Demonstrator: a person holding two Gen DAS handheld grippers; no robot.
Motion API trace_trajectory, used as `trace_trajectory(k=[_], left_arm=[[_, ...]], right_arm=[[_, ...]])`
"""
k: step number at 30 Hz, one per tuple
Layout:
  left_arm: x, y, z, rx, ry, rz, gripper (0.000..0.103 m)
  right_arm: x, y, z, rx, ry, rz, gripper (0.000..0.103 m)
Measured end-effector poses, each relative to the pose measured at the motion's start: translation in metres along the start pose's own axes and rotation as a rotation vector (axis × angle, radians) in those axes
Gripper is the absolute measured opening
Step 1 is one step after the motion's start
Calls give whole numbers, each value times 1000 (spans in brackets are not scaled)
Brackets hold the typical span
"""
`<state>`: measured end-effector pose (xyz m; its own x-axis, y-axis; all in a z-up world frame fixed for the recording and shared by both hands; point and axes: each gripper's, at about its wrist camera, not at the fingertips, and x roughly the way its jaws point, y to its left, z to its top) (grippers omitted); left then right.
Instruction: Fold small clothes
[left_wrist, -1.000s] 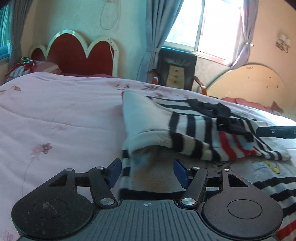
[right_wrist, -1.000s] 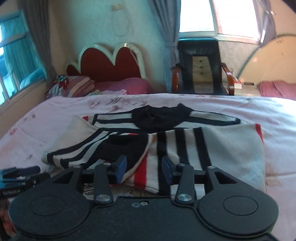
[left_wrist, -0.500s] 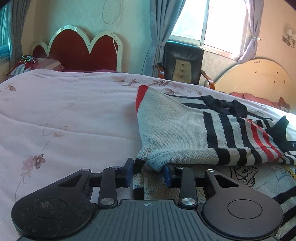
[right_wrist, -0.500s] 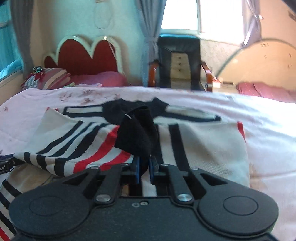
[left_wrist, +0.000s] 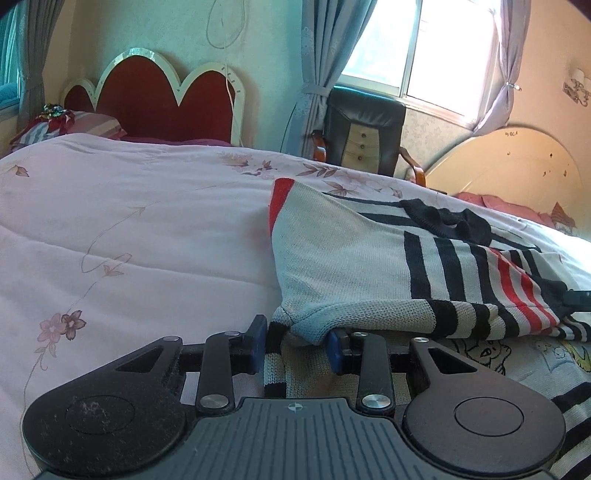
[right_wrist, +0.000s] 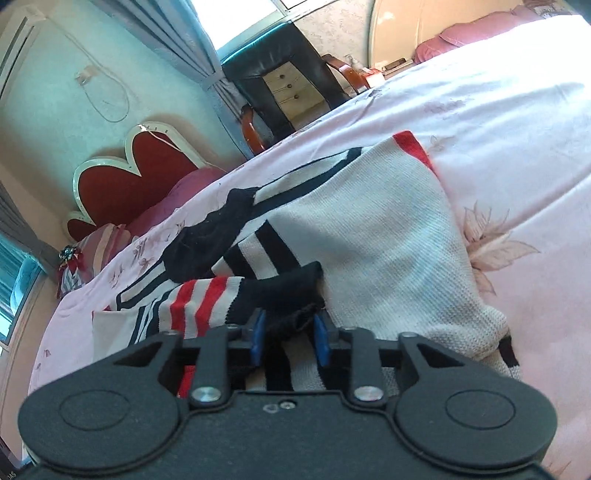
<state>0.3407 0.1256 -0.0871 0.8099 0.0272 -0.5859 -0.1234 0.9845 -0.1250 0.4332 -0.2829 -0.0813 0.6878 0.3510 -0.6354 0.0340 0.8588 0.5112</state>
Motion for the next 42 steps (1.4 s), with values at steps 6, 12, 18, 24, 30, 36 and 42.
trace_trajectory(k=[6,12,18,24,30,36,42], left_arm=[[-1,5,-1,-42,-7,0,33],[3,3,-1,29,63,-16,33],[-43,1,7,65,-49,-94,58],[4,-57,33,137,-14,-188,58],[29,-55,26,101,78,-197,58],[43,-42,81,104,-32,-147,58],[116,-24,98,88,109,-66,58]], right_arm=[[-26,22,1,-124,-85,6,7],[-17,15,-15,-170,-30,-65,8],[-40,24,-16,-272,-121,-90,16],[1,80,-8,-455,-73,3,12],[50,88,-23,-559,53,-60,7],[45,91,0,-516,-28,-5,16],[84,96,17,-525,-6,-32,13]])
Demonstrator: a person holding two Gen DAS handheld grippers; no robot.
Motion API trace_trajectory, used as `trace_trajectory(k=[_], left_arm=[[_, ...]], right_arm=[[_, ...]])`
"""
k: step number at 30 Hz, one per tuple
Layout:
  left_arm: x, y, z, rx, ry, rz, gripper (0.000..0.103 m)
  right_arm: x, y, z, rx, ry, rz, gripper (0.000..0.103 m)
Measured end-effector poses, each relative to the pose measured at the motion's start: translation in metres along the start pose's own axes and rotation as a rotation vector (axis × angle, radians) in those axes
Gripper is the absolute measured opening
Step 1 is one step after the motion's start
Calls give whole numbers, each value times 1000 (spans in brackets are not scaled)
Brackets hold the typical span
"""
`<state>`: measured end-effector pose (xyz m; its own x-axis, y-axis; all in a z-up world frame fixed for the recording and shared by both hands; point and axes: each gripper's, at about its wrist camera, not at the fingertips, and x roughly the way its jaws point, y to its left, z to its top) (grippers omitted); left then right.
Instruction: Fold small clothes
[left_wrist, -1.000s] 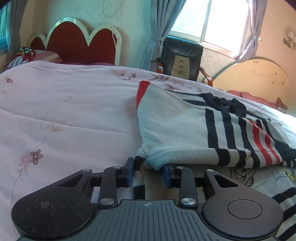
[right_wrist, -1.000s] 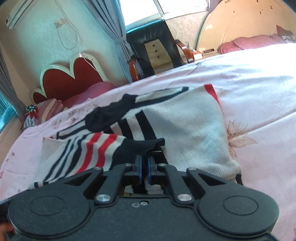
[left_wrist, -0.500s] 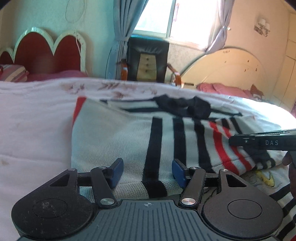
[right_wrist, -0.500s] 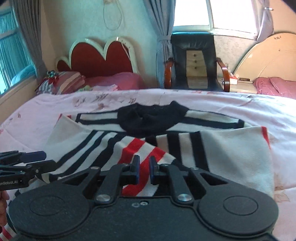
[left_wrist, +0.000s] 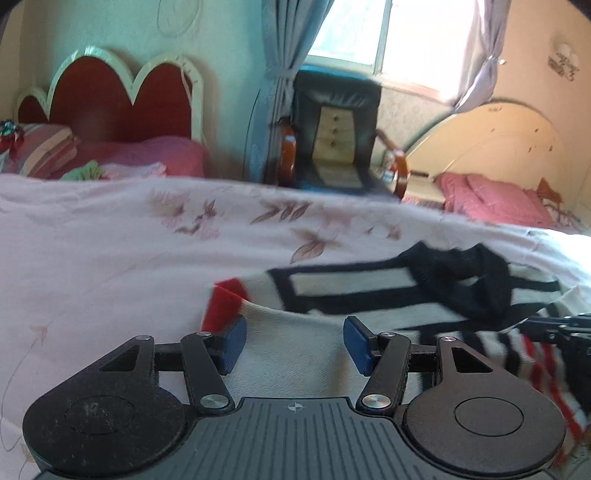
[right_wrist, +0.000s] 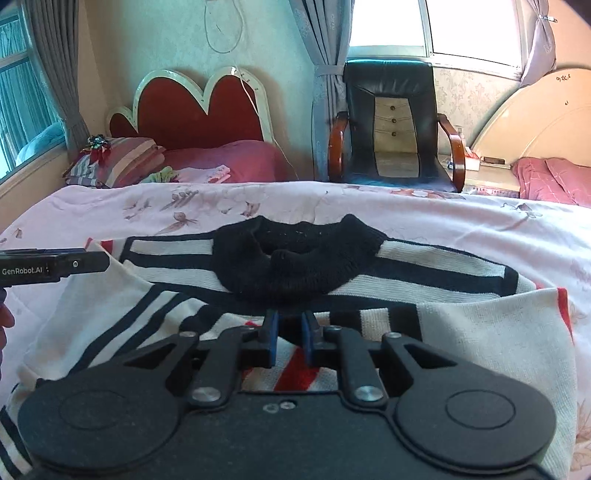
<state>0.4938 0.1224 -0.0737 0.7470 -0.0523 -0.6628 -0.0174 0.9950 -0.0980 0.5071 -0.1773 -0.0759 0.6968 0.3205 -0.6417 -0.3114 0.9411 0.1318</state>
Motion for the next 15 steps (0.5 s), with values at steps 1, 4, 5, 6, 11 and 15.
trace_trajectory(k=[1,4,5,6,11,15], left_arm=[[3,4,-6,-5,-19,-18,59],[-9,-2,-9,-7,-45,4,59],[-18,-8,-11,-3,-69,-3,59],[-27,-15,-14,-2,-94,-31,59],[-36,-86,-25,77,-106,-155,59],[-20,-119,-36,137,-55,-154,60]], right_arm=[[7,-4,-1,9,18,-10,11],[9,-13,-4,23,17,10,9],[3,-14,-3,23,11,2,16],[-5,-16,-3,31,-11,1,18],[-23,-6,-5,36,-38,75,18],[-17,17,-16,-47,-1,85,10]])
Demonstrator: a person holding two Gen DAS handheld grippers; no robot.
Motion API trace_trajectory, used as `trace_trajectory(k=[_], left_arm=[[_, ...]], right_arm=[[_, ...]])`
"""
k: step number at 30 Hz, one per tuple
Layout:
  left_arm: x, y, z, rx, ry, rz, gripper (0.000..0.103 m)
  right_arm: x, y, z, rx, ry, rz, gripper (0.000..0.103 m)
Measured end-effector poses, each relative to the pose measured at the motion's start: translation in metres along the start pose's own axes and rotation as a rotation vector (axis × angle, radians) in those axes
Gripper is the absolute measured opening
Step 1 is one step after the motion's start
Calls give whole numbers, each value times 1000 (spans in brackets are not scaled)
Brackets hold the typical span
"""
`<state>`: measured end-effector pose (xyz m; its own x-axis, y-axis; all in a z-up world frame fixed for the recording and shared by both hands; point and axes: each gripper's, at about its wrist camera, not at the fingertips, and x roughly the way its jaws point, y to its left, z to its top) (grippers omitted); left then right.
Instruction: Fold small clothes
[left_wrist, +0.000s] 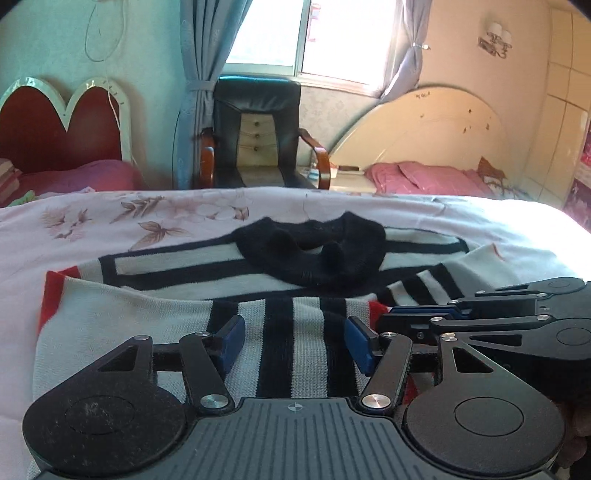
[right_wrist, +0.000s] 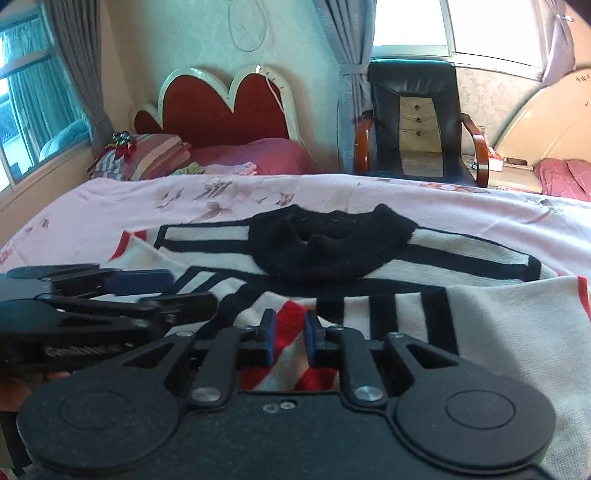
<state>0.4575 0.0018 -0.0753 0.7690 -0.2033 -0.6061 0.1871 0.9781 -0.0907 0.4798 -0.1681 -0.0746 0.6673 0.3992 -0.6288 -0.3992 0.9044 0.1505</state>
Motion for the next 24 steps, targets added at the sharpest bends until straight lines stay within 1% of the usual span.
trace_trajectory(k=[1,2,3,4,6,7,9,10,11,12,13,14,16,17,19,20,21,22,24], left_arm=[[2,2,-5,-2,12,8,60],[-2,8,-9,-8,2,4,60],[-7,15,-13,-14,1,5,60],[-14,23,-15,-16,1,18,60],[-30,37,-23,1,1,82,60],[-38,47,-30,5,3,101,60],[-48,61,-39,-20,-2,77,60],[-50,63,-38,-20,-1,79,60],[-52,61,-36,-15,2,96,60],[-55,57,-33,-15,1,111,60],[-60,53,-30,-20,-17,101,60],[-67,47,-27,-27,-43,82,60],[-73,35,-27,-28,-52,57,60],[-69,28,-29,-17,-33,55,60],[-56,20,-35,-9,45,69,60],[-52,17,-40,-4,49,81,63],[-52,16,-42,-2,36,90,68],[-51,16,-43,-9,36,98,69],[-51,16,-43,-14,39,102,70]], right_arm=[[2,0,-3,-6,15,-13,11],[3,-4,-6,-5,25,-7,10],[1,-7,-8,-12,22,-18,7],[-3,-10,-10,-33,24,-47,7],[-15,-21,-13,-49,24,-111,7],[-22,-27,-15,-42,26,-120,7],[-32,-39,-23,-47,37,-135,7],[-35,-43,-27,-57,35,-140,7],[-38,-46,-27,-54,37,-138,8],[-39,-47,-26,-43,43,-137,13],[-43,-45,-24,-33,40,-144,16],[-50,-42,-22,-29,18,-149,20],[-64,-33,-22,-34,-21,-132,20],[-68,-28,-23,-43,-19,-126,19],[-66,-22,-29,-64,15,-128,19],[-62,-20,-32,-75,43,-139,19],[-58,-19,-35,-78,67,-146,19],[-54,-20,-38,-77,86,-154,19],[-53,-19,-41,-75,79,-166,19]])
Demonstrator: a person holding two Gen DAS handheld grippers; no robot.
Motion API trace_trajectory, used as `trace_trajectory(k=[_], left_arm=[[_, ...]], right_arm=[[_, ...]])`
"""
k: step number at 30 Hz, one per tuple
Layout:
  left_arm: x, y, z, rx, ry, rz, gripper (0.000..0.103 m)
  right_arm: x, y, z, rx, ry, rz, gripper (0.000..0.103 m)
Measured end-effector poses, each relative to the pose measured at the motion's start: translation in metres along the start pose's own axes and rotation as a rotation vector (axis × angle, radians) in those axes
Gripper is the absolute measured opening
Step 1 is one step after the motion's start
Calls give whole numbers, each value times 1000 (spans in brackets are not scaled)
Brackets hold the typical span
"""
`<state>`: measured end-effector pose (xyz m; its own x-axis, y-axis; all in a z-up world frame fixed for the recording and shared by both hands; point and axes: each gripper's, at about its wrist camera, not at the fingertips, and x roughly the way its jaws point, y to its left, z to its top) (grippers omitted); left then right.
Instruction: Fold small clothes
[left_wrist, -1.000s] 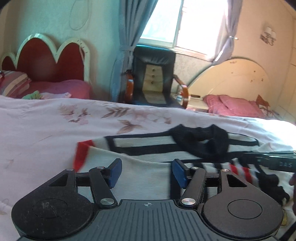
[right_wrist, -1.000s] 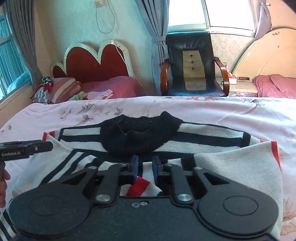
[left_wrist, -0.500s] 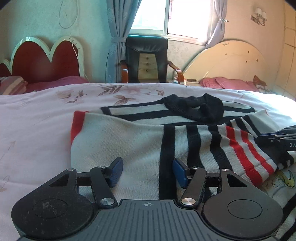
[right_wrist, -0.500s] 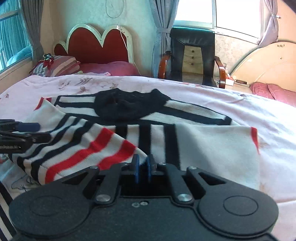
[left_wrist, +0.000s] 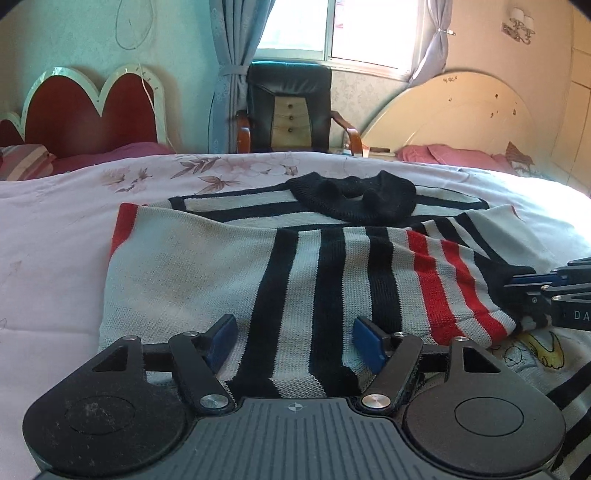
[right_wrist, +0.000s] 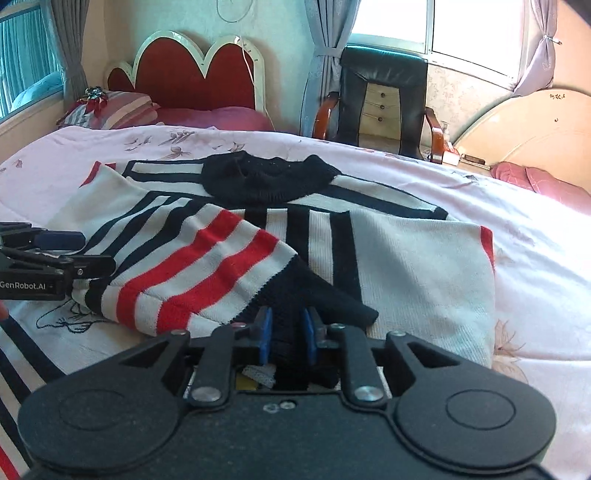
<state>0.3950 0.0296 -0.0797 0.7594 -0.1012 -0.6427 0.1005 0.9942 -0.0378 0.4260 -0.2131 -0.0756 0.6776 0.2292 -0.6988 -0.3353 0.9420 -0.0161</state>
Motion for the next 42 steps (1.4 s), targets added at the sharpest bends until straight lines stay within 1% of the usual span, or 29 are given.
trace_trajectory(k=[7,11,15,19,21,23,25,26,27,28,29,31,32,34,37,40,42], left_arm=[[-1,1,-1,24,1,8,72],[-5,6,-4,27,6,19,73],[-5,13,-11,17,-15,18,80],[-2,12,-7,25,0,24,82],[-2,12,-5,32,14,25,82],[-5,10,-1,43,35,40,83],[-16,7,3,65,43,92,84],[-24,5,2,89,23,120,85],[-31,5,-1,108,5,136,91],[-36,6,-5,118,-4,141,93],[-39,8,-9,121,-3,139,94],[-32,16,-18,109,59,129,94],[-31,19,-23,94,48,121,94],[-30,19,-24,89,37,124,95],[-37,16,-21,83,43,134,95],[-59,19,-27,95,26,124,95],[-74,23,-37,102,6,122,95]], right_arm=[[2,1,-4,20,-14,-24,18],[-1,-3,-3,17,-1,-44,18],[-3,-10,-11,26,-22,-44,18],[-1,-9,-11,19,-33,-56,19],[0,-9,-10,20,-30,-60,19],[-1,-8,-8,18,-20,-58,20],[-9,-11,-4,47,-8,-46,23],[-18,-14,-4,73,-22,-36,26],[-29,-17,-6,89,-52,-20,29],[-37,-19,-8,94,-71,-13,30],[-43,-20,-10,87,-71,-18,30],[-47,-21,-17,68,-70,-48,30],[-45,-23,-21,65,-59,-53,30],[-31,-28,-26,82,-3,-68,29],[-30,-30,-29,104,-11,-65,29],[-53,-26,-32,125,-63,-50,30],[-69,-25,-40,126,-77,-47,30]])
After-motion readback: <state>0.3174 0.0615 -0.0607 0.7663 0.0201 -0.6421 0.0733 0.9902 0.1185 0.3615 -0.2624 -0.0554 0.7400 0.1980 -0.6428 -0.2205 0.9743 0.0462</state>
